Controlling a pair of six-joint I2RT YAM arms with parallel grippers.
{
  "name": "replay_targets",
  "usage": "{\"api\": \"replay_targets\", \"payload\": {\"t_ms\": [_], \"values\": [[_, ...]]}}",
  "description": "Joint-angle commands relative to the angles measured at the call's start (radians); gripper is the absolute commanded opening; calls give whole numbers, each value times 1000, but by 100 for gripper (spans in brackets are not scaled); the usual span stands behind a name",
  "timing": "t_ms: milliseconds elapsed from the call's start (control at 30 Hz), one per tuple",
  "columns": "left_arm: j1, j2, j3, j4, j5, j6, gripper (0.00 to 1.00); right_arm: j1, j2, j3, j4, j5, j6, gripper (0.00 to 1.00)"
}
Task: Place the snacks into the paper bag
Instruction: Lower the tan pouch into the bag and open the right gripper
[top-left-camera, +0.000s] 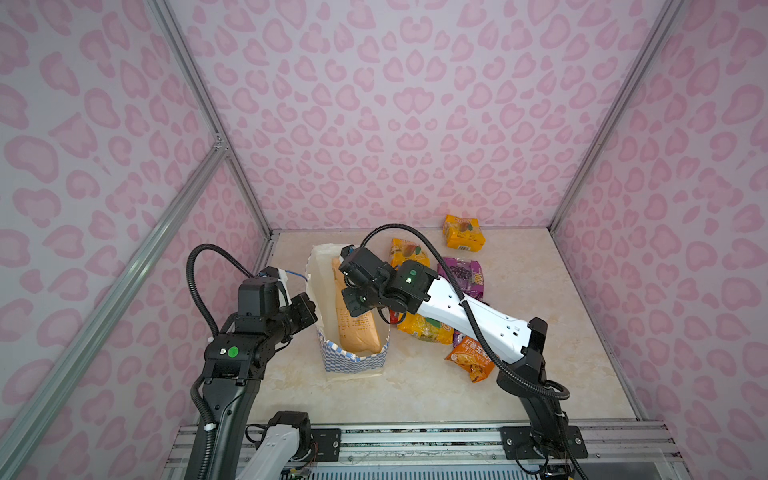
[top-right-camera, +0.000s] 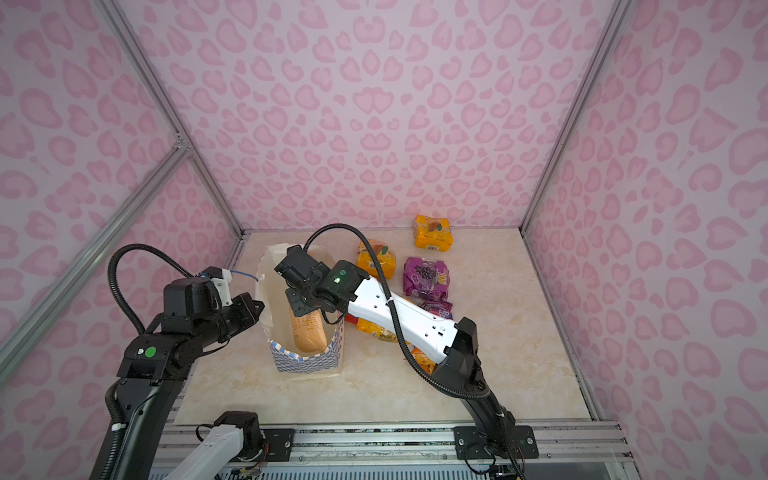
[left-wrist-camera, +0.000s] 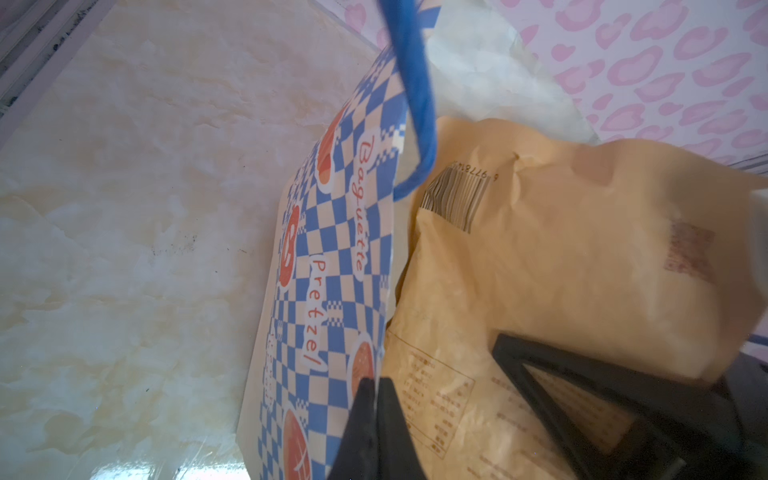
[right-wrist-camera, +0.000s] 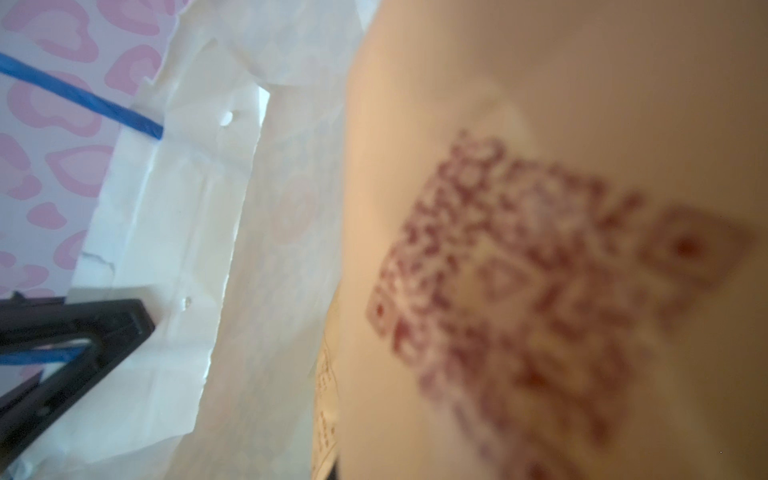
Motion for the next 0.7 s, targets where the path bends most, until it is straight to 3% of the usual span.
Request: {"api": "replay_targets", "payload": {"t_ms": [0, 100, 267, 433, 500, 600, 667], "values": [[-3, 0, 0, 35, -14, 1, 3, -1, 15, 24, -6, -17, -2, 32], [-4, 0, -4, 35, -23, 5, 3, -4, 14, 41, -4, -21, -10, 48], [-4, 5, -6, 30, -50, 19, 3, 2, -21, 73, 7, -49, -61, 60], [-5, 24, 1, 15, -97, 54, 3, 23, -143, 39, 28, 38, -145, 77], [-5, 32, 10, 10, -123, 69, 3, 26, -222, -28, 56, 79, -177, 82], [-5, 40, 12, 14, -180, 99, 3, 26, -374, -213, 137, 181, -213, 97], [-5, 45, 16, 18, -209, 114, 3, 26, -487, -361, 196, 273, -231, 98]]}}
